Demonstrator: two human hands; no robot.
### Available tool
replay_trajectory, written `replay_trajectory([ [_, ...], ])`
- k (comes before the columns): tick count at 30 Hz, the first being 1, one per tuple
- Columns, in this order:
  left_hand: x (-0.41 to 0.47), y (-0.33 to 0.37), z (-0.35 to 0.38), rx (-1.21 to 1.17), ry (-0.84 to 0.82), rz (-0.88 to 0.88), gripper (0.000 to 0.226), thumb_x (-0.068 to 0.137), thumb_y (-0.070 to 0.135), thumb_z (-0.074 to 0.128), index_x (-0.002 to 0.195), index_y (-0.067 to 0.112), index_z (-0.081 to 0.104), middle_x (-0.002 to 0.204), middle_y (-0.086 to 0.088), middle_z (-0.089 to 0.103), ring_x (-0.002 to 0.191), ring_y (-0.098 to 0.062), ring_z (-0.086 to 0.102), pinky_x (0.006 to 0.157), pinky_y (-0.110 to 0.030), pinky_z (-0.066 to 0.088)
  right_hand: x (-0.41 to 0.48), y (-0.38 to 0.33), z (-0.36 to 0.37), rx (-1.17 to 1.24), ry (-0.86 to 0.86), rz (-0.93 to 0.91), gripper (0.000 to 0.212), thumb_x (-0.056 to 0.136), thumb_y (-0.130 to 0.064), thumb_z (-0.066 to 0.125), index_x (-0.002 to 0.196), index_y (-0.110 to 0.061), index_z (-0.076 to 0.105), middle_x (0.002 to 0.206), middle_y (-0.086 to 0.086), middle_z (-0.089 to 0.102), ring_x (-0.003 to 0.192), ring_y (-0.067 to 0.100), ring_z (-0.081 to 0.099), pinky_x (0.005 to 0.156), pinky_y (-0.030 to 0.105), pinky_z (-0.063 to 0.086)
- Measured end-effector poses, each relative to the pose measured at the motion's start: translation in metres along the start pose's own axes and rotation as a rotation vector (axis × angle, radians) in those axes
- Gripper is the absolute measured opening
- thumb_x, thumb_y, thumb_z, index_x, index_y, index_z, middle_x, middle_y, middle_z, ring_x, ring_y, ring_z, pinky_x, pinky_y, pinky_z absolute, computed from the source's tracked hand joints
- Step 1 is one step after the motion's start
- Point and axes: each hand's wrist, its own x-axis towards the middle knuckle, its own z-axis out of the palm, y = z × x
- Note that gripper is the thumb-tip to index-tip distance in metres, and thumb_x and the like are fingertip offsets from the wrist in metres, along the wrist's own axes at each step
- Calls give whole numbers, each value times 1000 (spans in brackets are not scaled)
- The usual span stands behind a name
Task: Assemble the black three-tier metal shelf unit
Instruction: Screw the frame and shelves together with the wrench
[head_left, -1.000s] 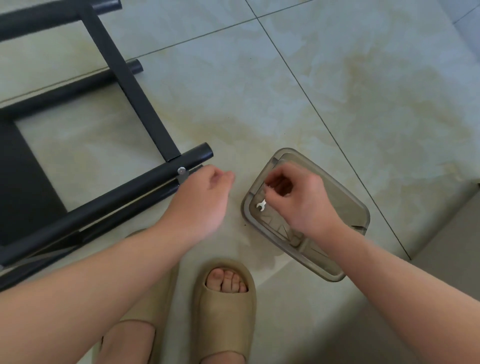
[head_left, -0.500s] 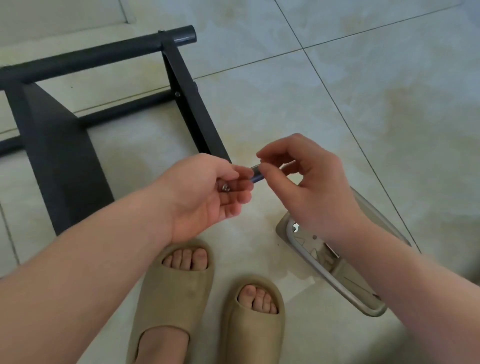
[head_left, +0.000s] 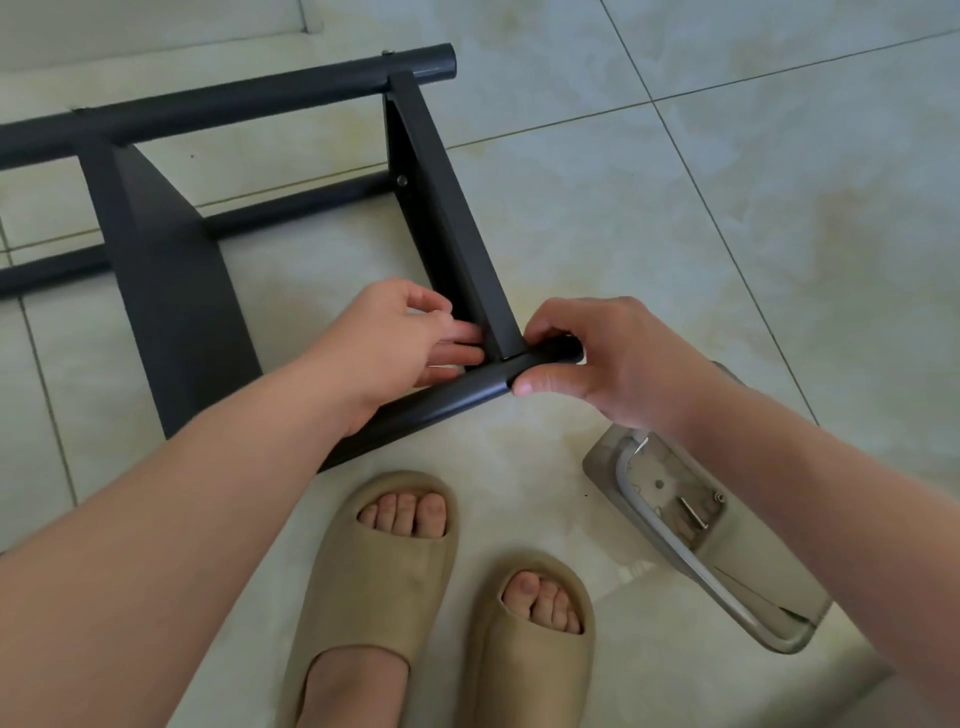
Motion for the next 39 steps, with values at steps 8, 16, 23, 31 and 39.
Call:
replay_trajectory([
  [8,18,-19,-1,322,45,51,16,88,29,74,77,18,72,67,4,73,61,-7,67,66,-24,52,-7,15,12,7,48,-90,33,82,-43,79,95,-15,67,74,-14,56,70,6,52,60,18,38],
  [16,17,-18,13,300,-74,3,12,83,6,76,73,12,72,69,-7,70,65,-16,66,68,-25,55,-21,26,26,-3,145,-200,44,84,-53,70,91,-10,65,75,-7,55,69,11,45,63,19,39],
  [23,17,-10,18,301,-187,-200,11,86,9,70,95,6,75,68,-4,69,56,-14,62,51,-17,45,-32,27,33,-32,172,-194,50,85,-60,60,93,-10,62,78,-7,54,70,11,44,63,26,40],
  [31,22,-9,22,362,-256,-288,11,92,11,61,81,13,64,79,-8,65,75,-21,57,70,-28,42,-13,30,13,-479,149,-436,84,87,-70,54,146,-11,43,155,15,37,143,39,34,113,55,36],
  [39,26,-12,21,313,-286,-295,10,92,12,62,85,13,69,84,-6,71,76,-17,65,66,-21,49,38,20,-6,-761,-175,-537,126,75,-89,41,161,-8,-1,169,11,-11,156,22,-14,126,42,-6],
])
